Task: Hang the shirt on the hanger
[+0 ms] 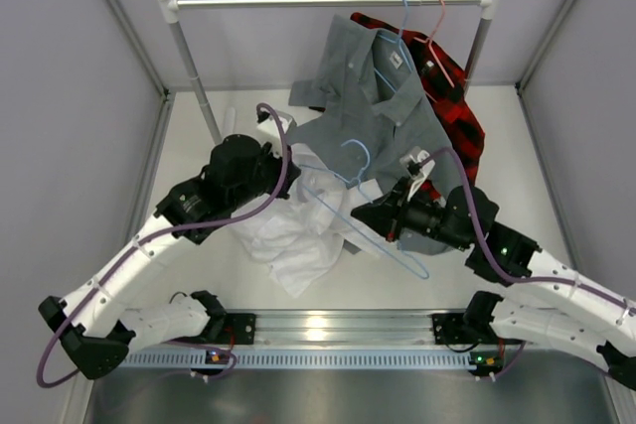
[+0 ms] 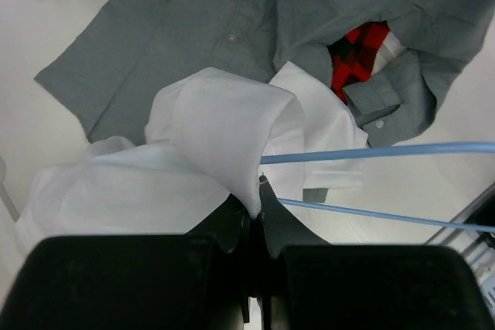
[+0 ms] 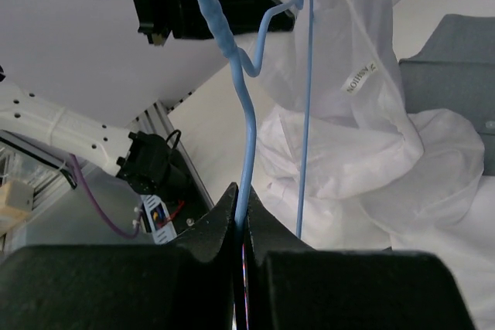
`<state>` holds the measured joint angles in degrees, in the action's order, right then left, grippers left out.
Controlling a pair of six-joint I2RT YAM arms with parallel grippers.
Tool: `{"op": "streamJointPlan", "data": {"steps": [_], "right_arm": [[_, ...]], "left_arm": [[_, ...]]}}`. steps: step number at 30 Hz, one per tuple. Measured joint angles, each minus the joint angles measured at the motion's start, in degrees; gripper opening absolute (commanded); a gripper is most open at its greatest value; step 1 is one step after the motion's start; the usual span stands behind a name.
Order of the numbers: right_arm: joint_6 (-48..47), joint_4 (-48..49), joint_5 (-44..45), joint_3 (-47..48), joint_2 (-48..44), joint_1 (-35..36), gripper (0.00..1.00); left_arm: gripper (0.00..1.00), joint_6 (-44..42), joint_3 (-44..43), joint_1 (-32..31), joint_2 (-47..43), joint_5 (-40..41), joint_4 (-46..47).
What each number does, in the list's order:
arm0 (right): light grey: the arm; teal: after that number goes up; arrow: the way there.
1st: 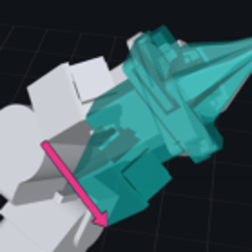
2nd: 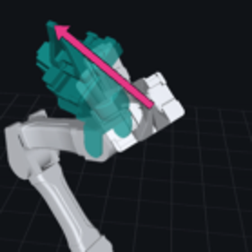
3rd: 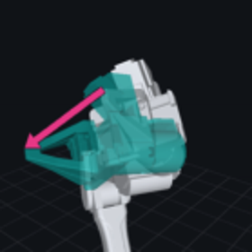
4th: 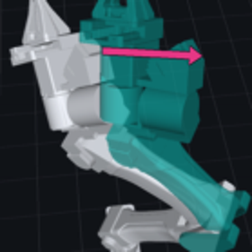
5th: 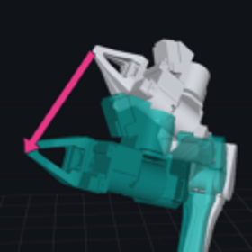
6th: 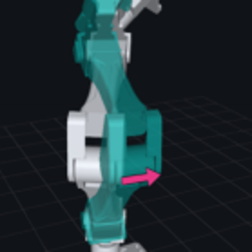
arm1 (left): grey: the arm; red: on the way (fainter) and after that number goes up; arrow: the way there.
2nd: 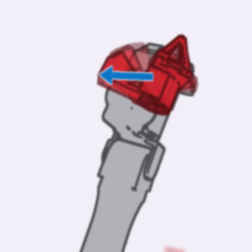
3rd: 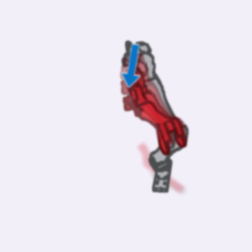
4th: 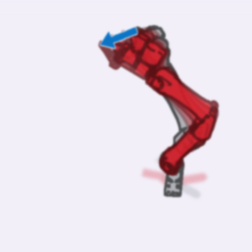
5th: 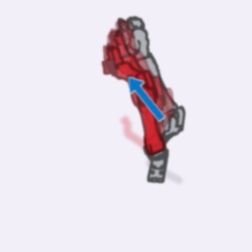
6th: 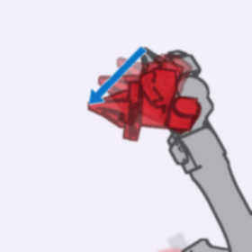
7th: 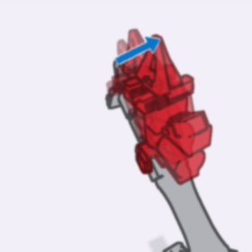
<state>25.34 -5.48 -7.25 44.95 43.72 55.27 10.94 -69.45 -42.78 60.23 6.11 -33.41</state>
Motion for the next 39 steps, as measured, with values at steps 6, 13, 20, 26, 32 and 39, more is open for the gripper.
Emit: {"op": "streamJointPlan", "data": {"steps": [6,13,20,26,32,39], "right_arm": [[1.42,4.09,0.02,4.76,8.59,-0.33,0.0],[1.86,6.36,5.79,5.86,13.62,-0.33,0.0],[0.79,12.7,7.06,6.97,13.11,-0.11,0.0],[-7.13,2.75,8.0,24.28,17.7,0.96,0.0],[-14.82,-0.79,-11.32,28.81,20.15,0.85,0.0],[-15.02,-5.33,-4.61,16.0,14.27,0.35,0.0]], "left_arm": [[0.0,-1.03,-0.85,0.0,-0.22,-9.07,0.13],[0.0,-0.79,-3.54,0.0,-1.38,-14.75,0.24],[0.0,0.5,-7.45,-0.02,-1.22,-24.04,0.22],[0.0,1.07,-12.83,-0.02,-2.47,-31.21,0.83],[0.0,2.05,-10.75,-0.59,-6.64,-26.1,2.93],[0.0,9.38,2.03,-0.81,-6.47,-6.54,3.76]]}}
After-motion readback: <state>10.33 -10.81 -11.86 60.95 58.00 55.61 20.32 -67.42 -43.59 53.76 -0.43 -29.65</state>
